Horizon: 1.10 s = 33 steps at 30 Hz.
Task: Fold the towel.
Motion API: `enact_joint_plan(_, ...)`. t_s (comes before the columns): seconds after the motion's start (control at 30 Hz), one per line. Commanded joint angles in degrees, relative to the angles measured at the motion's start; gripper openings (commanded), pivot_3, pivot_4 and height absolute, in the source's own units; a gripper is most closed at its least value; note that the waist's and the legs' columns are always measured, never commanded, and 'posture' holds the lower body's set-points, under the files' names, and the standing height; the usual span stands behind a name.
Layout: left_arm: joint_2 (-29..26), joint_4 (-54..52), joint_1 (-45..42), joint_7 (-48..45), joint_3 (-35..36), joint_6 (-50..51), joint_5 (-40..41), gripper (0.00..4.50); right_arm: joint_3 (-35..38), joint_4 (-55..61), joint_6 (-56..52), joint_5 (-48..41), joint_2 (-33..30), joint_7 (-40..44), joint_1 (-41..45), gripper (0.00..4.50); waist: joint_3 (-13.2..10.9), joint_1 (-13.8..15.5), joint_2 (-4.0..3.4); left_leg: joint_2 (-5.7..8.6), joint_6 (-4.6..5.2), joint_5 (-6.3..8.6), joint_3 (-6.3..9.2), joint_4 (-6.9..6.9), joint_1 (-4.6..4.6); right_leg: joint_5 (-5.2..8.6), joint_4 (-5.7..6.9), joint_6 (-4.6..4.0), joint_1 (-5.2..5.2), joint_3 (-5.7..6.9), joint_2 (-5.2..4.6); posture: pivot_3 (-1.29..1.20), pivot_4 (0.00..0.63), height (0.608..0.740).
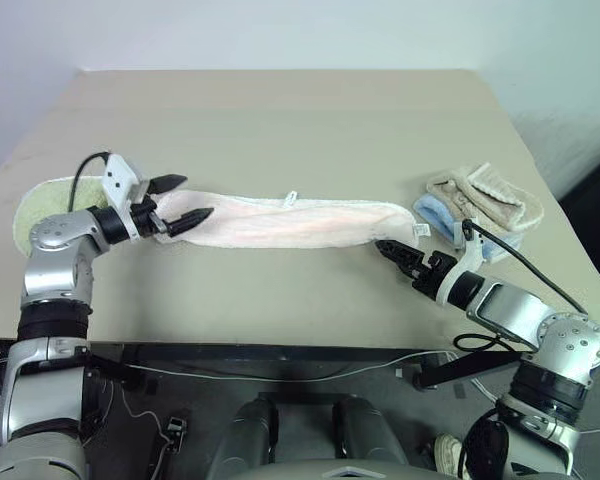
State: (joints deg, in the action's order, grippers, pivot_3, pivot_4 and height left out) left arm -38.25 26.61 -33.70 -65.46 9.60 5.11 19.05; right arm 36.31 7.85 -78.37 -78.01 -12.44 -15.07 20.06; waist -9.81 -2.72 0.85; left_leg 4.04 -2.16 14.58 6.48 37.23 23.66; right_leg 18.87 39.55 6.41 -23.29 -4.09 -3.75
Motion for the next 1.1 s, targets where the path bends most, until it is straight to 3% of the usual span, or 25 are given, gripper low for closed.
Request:
enact_joint_plan(0.03, -0.4, -6.8, 1.7, -2.2, -0.4, 3.9, 3.1, 4.50, 0.2, -2.0, 6.8, -13.1, 0.9, -14.1, 2.1, 4.49, 0.0, 0.0, 0.00, 0.00, 0.00, 0.00, 0.00, 0.00, 0.00, 0.00, 0.00, 0.00, 0.00, 0.00, 0.00, 0.00, 0.150, 0.740)
enact_joint_plan(0.2, -0.6, -13.6, 5.6, -4.5, -2.5, 8.4, 4.5, 4.50, -3.8, -4.6, 15.9, -19.5, 1.0, -23.7, 3.8, 4.49, 0.0, -0.1, -0.01, 0.00, 0.01, 0.00, -0.03, 0.01, -0.02, 0.00, -0.01, 0.00, 0.04, -0.01, 0.01, 0.00, 0.150, 0.740)
enact_joint_plan(0.57, -0.1, -15.8, 7.2, -3.8, -3.1, 9.3, 4.8, 4.50, -8.9, -8.1, 28.5, -19.6, 1.6, -29.3, 4.1, 4.49, 0.0, -0.4, -0.01, -0.03, 0.01, 0.00, -0.04, -0.01, -0.17, 0.00, -0.02, 0.00, 0.20, 0.00, 0.08, 0.00, 0.150, 0.740)
enact_joint_plan(0.67, 0.1, -16.0, 7.3, -3.7, -3.3, 9.3, 4.8, 4.50, -9.2, -7.8, 31.1, -19.0, 1.7, -29.8, 3.6, 3.94, 0.0, -0.7, -0.01, -0.03, 0.01, 0.00, -0.04, -0.01, -0.19, 0.00, -0.02, 0.00, 0.23, 0.00, 0.09, 0.00, 0.150, 0.740)
enact_joint_plan(1.03, 1.1, -16.3, 7.3, -3.1, -4.4, 9.3, 4.7, 4.50, -9.3, -5.2, 36.6, -18.4, 0.0, -28.8, 2.5, 0.24, 0.0, -0.9, -0.02, -0.03, 0.01, 0.00, -0.03, -0.03, -0.19, 0.00, -0.03, 0.00, 0.22, 0.00, 0.10, 0.00, 0.150, 0.740)
enact_joint_plan(1.1, 1.2, -16.3, 7.5, -3.0, -4.4, 9.2, 4.6, 4.50, -9.1, -4.6, 37.0, -18.3, -0.8, -28.2, 2.5, 0.02, 0.0, -1.0, -0.02, -0.03, 0.01, 0.00, -0.04, -0.04, -0.19, 0.00, -0.03, 0.00, 0.21, 0.00, 0.10, 0.00, 0.150, 0.740)
